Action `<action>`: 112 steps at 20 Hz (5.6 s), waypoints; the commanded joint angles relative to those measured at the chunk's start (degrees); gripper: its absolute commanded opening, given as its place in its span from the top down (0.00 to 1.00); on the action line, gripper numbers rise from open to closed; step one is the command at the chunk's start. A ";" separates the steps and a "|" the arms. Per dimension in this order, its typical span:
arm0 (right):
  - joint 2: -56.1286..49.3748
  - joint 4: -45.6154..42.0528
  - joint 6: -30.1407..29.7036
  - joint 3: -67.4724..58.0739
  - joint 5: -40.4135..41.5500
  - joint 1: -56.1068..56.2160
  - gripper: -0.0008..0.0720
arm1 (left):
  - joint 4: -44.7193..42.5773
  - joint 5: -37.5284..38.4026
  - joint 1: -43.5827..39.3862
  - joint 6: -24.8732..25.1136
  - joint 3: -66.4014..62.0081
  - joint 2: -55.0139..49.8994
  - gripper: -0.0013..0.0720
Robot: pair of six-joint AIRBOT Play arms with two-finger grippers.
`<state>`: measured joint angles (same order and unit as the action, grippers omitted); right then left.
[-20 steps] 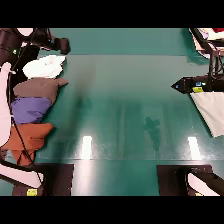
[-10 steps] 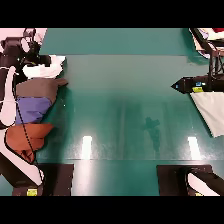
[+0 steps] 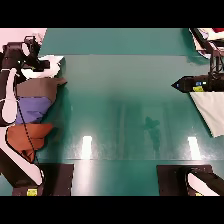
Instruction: Fold the shirts.
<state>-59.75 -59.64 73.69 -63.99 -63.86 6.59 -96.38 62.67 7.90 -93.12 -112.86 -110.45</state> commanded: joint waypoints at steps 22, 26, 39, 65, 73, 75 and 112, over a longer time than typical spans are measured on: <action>6.60 -0.37 -0.04 -23.87 0.48 -0.02 0.97 | 16.28 5.11 -46.36 -0.96 26.40 40.85 0.18; 6.60 -0.37 -0.04 -23.87 -1.77 -0.02 0.97 | 12.26 0.79 -43.25 3.13 29.18 37.35 0.23; 6.56 -0.42 -0.02 -23.85 -4.26 -0.02 0.97 | 22.49 16.59 -15.06 11.04 29.81 16.96 0.23; -12.48 19.54 2.05 24.33 3.72 17.31 0.38 | 22.27 10.19 -14.53 10.80 24.55 28.61 0.95; -22.62 23.26 -2.23 14.36 7.04 25.05 0.89 | 22.25 10.03 -14.53 10.58 24.52 29.03 0.95; -21.92 19.34 -2.21 10.60 6.05 23.98 0.97 | 21.86 8.35 -14.53 10.47 24.46 31.26 0.95; 3.17 7.08 8.26 10.82 -12.59 -10.64 0.97 | 36.13 8.90 -14.58 15.61 71.63 57.37 0.33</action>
<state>-57.08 -52.86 82.04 -55.86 -77.71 -4.05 -60.97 73.17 -6.66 -78.11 -43.51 -53.01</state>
